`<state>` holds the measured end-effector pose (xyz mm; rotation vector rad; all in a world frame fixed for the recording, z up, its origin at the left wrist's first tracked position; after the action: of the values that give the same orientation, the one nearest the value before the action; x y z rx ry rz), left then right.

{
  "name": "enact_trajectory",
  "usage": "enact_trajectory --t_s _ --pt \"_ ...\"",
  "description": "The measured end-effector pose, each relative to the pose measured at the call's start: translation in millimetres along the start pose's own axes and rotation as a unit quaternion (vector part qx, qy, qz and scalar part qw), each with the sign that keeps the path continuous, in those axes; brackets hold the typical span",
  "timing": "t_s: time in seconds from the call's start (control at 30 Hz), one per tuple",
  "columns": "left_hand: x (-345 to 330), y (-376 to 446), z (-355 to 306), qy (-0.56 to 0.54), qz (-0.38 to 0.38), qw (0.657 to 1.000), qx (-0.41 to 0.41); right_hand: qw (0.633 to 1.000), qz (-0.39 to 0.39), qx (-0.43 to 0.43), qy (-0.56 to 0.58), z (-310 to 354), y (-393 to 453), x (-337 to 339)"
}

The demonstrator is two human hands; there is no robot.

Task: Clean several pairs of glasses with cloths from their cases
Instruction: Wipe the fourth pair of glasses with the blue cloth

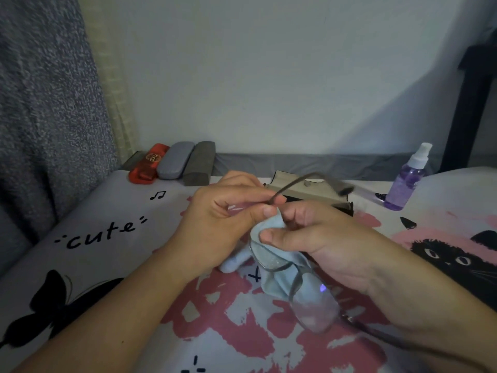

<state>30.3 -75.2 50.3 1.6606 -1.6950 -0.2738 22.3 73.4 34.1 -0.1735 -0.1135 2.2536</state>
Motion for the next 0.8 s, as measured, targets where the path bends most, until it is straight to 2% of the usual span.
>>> enact_trajectory --t_s 0.17,0.47,0.7,0.8 --pt "-0.4 -0.6 2.4 -0.067 -0.009 0.997 0.027 0.999 -0.035 -0.001 0.025 0.2 1.9 -0.3" --pt "-1.3 -0.3 1.0 -0.046 -0.007 0.999 0.023 0.999 -0.001 -0.004 0.039 -3.9 4.5 -1.7" --pt "-3.5 2.1 4.9 -0.072 -0.010 0.996 0.055 0.994 -0.027 -0.015 0.101 -3.3 5.7 -0.2" --pt "-0.5 1.7 6.4 -0.051 -0.011 0.997 0.052 0.994 -0.038 -0.018 0.099 -3.5 3.8 3.5"
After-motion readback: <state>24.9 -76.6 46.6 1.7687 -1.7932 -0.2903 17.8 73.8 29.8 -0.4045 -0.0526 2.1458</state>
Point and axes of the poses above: each hand's wrist, its own y-axis towards the middle knuckle, its own x-axis out of the back of the hand, z = x × y, the point moved 5 cm from there along y, towards the middle knuckle, and after that the axes turned 9 degrees about y, right-handed, at the moved point
